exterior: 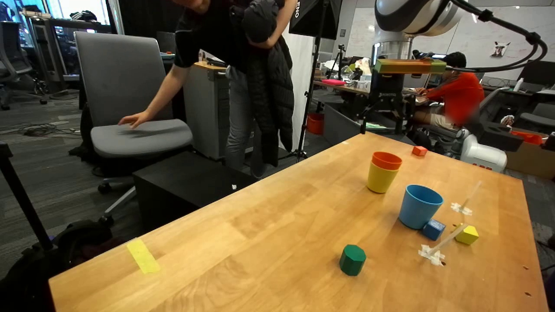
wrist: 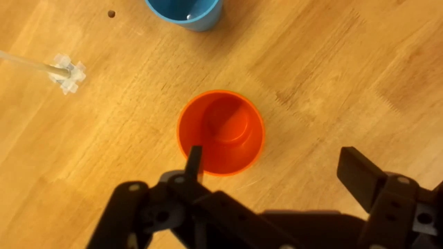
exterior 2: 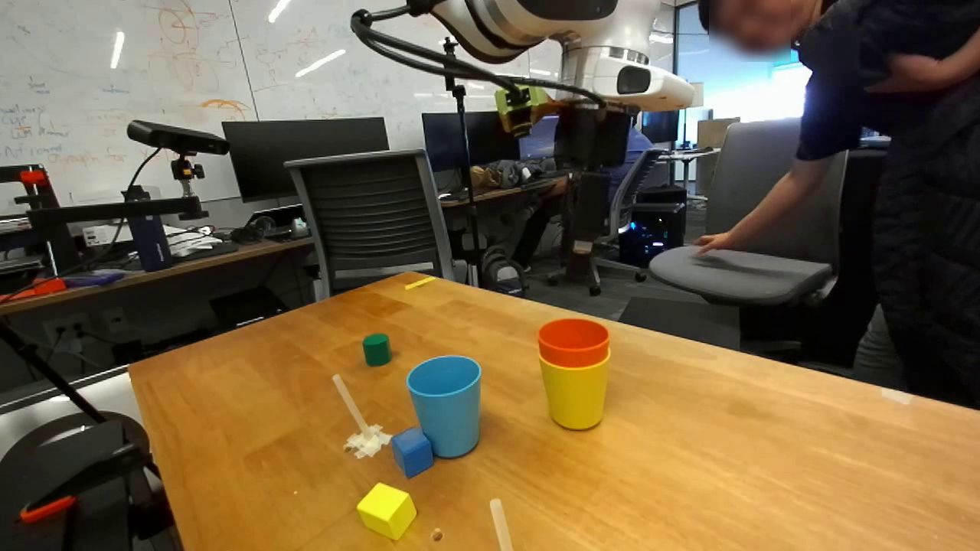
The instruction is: Pick up the orange cup, place it into the yellow cup, and finally place both into the blue cup
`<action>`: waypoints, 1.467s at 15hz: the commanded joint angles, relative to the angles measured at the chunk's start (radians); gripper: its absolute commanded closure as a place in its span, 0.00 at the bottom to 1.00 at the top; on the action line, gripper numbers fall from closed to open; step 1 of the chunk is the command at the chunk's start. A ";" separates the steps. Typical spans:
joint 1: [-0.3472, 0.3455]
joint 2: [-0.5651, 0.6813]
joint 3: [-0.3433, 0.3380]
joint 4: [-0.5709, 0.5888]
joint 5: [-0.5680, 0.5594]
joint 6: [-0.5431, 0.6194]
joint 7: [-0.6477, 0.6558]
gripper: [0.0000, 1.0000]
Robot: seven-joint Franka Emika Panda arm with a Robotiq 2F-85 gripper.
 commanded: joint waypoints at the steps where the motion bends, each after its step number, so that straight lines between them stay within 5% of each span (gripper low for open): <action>1: 0.005 -0.066 0.014 -0.019 0.011 -0.010 -0.033 0.00; 13: 0.018 -0.047 0.010 -0.016 -0.017 -0.001 -0.037 0.00; 22: 0.016 -0.004 0.009 -0.070 -0.007 0.119 -0.034 0.00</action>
